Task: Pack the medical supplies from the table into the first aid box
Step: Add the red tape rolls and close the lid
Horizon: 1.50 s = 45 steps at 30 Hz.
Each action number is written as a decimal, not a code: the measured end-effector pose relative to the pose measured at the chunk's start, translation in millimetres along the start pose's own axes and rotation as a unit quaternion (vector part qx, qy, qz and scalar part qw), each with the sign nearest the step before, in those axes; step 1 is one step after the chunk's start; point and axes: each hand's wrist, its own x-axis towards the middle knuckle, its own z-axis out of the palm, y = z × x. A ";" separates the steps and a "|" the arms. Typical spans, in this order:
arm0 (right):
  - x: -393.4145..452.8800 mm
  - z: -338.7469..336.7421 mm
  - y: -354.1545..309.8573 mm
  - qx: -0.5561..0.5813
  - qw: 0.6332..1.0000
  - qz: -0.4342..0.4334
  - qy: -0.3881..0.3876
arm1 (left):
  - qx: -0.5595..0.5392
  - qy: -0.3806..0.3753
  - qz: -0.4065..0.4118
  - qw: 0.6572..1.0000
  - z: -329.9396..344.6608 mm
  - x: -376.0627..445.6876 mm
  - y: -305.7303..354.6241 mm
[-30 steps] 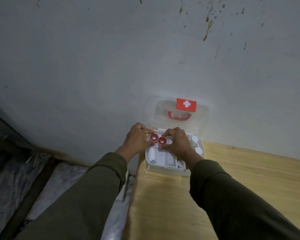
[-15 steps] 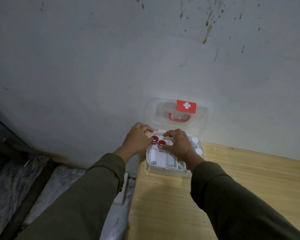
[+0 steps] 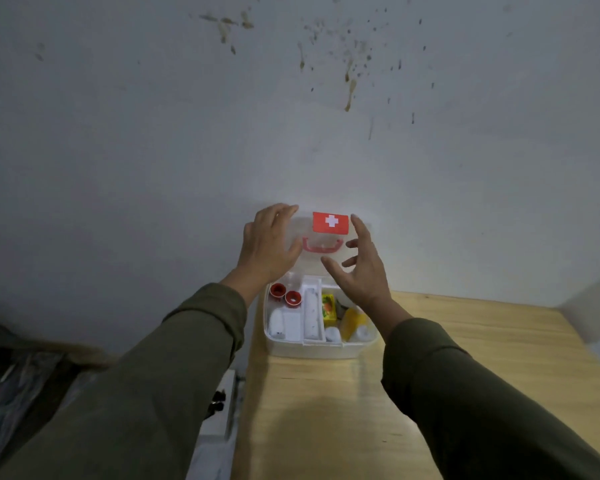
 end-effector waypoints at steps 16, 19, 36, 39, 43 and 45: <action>-36.0 -13.0 -25.0 0.019 0.996 0.047 -0.069 | 0.006 -0.019 -0.007 1.000 -8.6 -45.3 20.2; -60.0 -17.2 -27.2 0.035 0.996 0.044 -0.070 | -0.004 -0.015 -0.018 1.000 -9.5 -70.0 26.5; -155.8 -13.1 14.7 0.078 0.979 0.092 -0.165 | -0.001 -0.127 -0.101 0.987 20.5 -172.2 33.4; -152.6 -7.8 25.3 -0.018 0.986 0.074 -0.149 | 0.030 -0.137 -0.089 0.986 18.7 -172.9 29.9; -138.6 -2.8 31.8 -0.232 0.969 -0.006 -0.085 | 0.059 -0.146 -0.082 0.984 16.9 -162.8 25.8; -130.3 0.9 33.0 -0.287 0.955 -0.061 -0.049 | 0.058 -0.148 -0.081 0.984 17.8 -155.6 22.5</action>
